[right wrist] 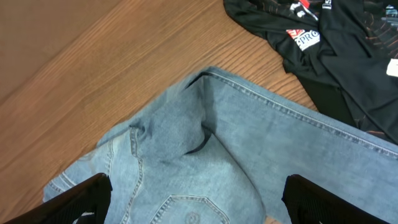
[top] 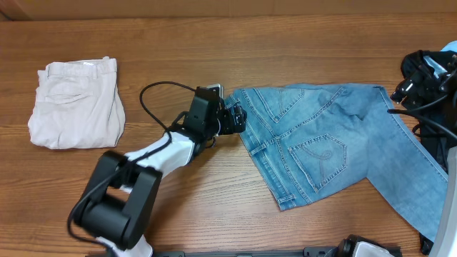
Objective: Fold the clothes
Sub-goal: 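Grasp the jeans waistband with the left gripper and pull it leftward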
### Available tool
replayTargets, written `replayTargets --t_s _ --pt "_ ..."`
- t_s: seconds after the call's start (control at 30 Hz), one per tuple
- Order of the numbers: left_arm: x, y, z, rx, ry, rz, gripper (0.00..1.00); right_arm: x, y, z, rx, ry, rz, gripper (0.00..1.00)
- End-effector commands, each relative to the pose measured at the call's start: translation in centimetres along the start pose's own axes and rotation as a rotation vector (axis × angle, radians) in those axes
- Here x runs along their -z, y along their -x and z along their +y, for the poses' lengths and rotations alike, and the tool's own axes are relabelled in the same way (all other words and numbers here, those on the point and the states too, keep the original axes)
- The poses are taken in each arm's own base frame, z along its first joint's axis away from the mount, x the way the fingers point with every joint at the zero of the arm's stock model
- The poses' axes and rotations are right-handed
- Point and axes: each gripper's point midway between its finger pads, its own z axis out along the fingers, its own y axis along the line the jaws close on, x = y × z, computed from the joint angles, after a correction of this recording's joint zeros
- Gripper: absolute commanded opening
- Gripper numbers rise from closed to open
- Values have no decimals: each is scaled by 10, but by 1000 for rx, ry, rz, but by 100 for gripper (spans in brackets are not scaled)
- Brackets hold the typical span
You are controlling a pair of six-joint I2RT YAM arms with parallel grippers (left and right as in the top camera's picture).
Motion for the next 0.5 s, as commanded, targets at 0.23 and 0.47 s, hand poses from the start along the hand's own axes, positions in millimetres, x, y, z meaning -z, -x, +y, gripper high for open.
replayTargets --t_s 0.23,0.47 --pt "-35 7 10 25 -20 -44 80 5 5 2 -7 10 -17 93" --pt "-42 19 5 18 -37 -75 22 5 5 2 -6 11 -19 93"
